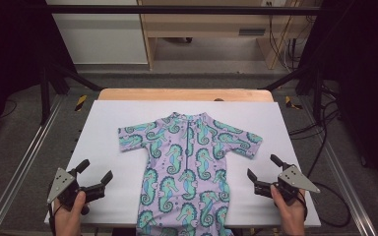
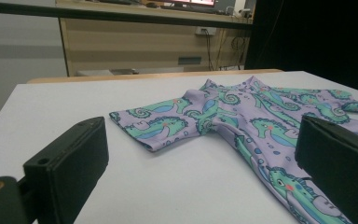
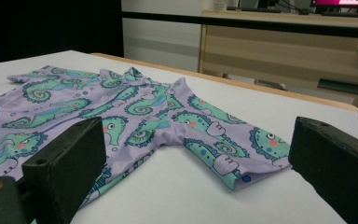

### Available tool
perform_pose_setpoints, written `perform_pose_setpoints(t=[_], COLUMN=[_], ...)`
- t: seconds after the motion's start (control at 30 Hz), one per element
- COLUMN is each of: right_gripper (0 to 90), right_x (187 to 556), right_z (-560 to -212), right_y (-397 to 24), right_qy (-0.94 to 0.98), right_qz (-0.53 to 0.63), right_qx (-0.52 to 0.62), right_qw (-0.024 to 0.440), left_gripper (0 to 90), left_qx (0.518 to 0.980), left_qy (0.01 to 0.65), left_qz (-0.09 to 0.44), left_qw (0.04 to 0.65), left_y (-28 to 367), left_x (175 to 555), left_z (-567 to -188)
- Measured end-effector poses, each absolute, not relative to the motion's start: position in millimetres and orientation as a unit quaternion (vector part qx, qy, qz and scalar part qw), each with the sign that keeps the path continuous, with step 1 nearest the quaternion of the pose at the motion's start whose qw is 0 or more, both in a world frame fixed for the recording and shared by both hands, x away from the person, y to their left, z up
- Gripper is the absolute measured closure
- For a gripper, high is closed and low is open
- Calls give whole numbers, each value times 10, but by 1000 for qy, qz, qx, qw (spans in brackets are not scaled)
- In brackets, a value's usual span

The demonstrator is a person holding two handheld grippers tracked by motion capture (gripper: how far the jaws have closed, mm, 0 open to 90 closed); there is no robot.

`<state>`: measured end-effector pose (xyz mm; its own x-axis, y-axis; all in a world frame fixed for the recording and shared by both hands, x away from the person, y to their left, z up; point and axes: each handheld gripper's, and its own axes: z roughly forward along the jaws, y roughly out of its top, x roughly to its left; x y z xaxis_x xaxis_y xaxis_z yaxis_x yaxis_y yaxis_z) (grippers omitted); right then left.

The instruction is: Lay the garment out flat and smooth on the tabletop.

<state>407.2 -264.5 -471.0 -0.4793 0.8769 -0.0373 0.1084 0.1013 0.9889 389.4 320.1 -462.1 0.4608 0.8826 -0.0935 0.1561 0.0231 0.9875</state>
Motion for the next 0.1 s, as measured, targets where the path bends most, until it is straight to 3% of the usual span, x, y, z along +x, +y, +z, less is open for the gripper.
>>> perform_pose_setpoints(t=[0.1], right_gripper=[48], right_x=[4066], right_z=[-4700], right_y=[-2622], right_qy=[653], right_qz=[553], right_qx=[378], right_qw=[353], left_gripper=[29], left_qx=[627], left_qy=[405], left_qz=[324], left_qw=[581], left_y=[3205], left_x=[3884], left_z=[-4603])
